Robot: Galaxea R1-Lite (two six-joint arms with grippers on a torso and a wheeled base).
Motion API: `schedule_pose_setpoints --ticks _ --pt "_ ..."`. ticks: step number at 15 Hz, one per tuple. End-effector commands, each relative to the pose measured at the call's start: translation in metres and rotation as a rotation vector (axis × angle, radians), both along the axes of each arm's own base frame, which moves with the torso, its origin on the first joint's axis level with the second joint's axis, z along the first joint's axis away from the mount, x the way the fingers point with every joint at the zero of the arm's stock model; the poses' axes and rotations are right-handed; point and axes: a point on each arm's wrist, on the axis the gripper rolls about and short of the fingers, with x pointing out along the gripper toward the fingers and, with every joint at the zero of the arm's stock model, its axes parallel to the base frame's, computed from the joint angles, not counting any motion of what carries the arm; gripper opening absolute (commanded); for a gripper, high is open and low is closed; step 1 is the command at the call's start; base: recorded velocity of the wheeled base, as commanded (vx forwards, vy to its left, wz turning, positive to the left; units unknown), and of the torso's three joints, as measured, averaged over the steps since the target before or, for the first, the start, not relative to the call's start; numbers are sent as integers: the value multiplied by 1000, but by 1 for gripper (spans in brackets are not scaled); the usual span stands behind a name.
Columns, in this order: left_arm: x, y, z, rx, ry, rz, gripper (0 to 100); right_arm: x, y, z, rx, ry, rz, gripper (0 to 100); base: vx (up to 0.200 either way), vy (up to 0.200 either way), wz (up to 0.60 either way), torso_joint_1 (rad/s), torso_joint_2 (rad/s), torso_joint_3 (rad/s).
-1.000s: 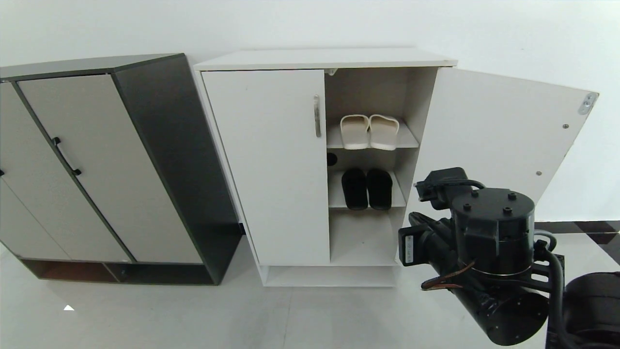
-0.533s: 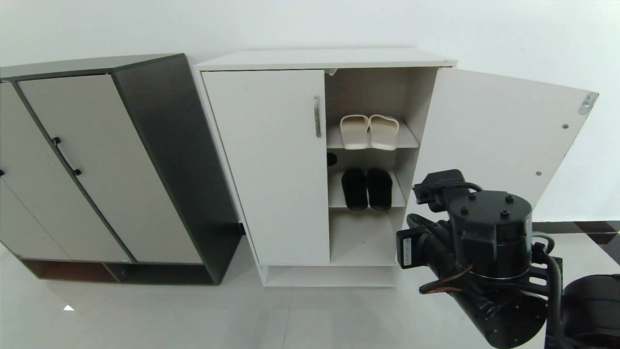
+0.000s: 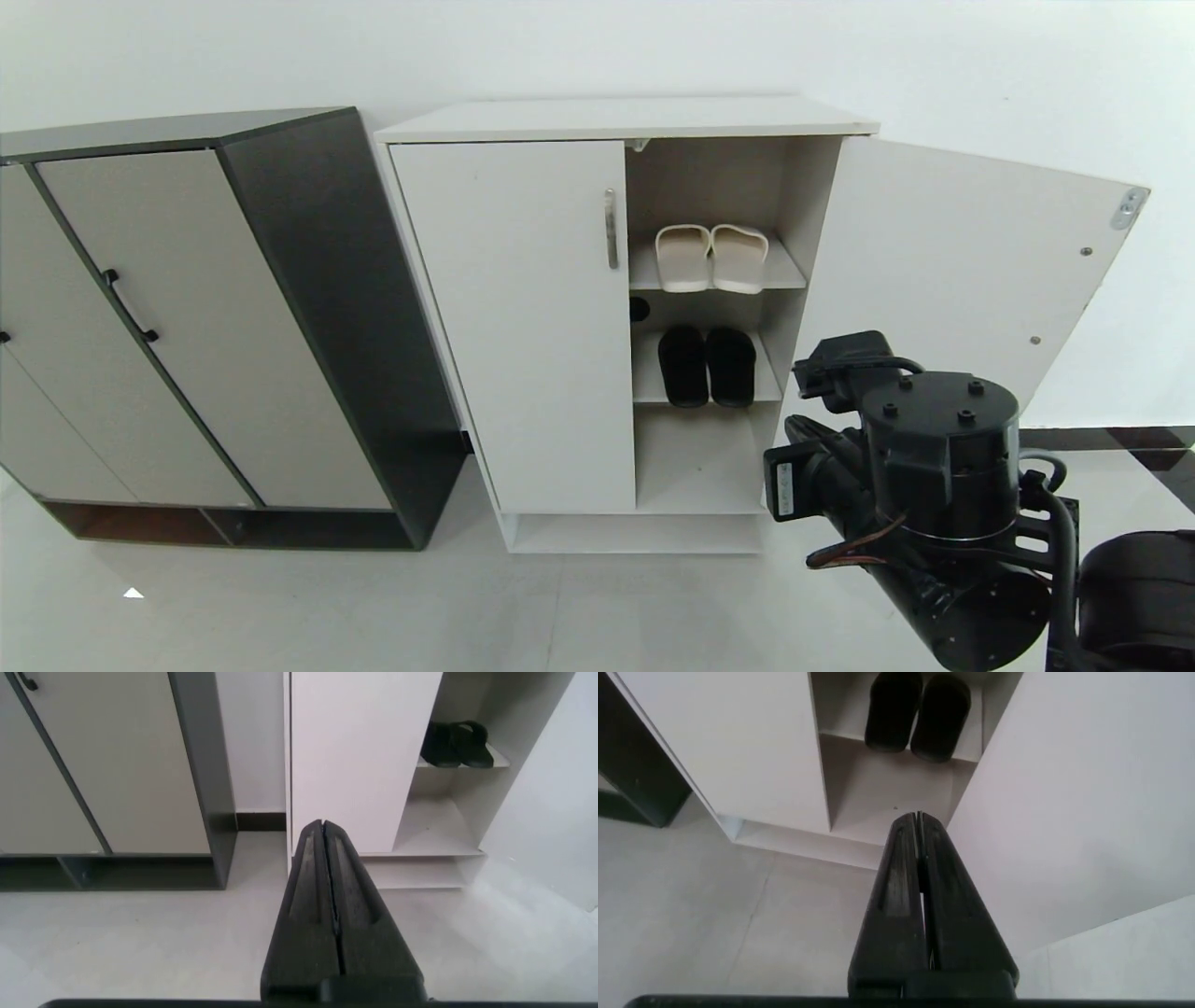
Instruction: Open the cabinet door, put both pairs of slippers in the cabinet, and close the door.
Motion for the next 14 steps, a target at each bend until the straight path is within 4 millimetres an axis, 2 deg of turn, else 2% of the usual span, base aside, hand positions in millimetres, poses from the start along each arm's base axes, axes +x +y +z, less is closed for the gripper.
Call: schedule_pose_setpoints --ticks 1,7,14 --pt "0 0 0 0 1 0 0 0 0 -1 -2 2 2 0 0 0 0 36 -334 -286" --pt "0 0 0 0 1 0 0 0 0 -1 -2 2 2 0 0 0 0 100 -430 -334" --pt "0 0 0 0 1 -1 0 0 0 -1 -2 2 2 0 0 0 0 157 -477 -318"
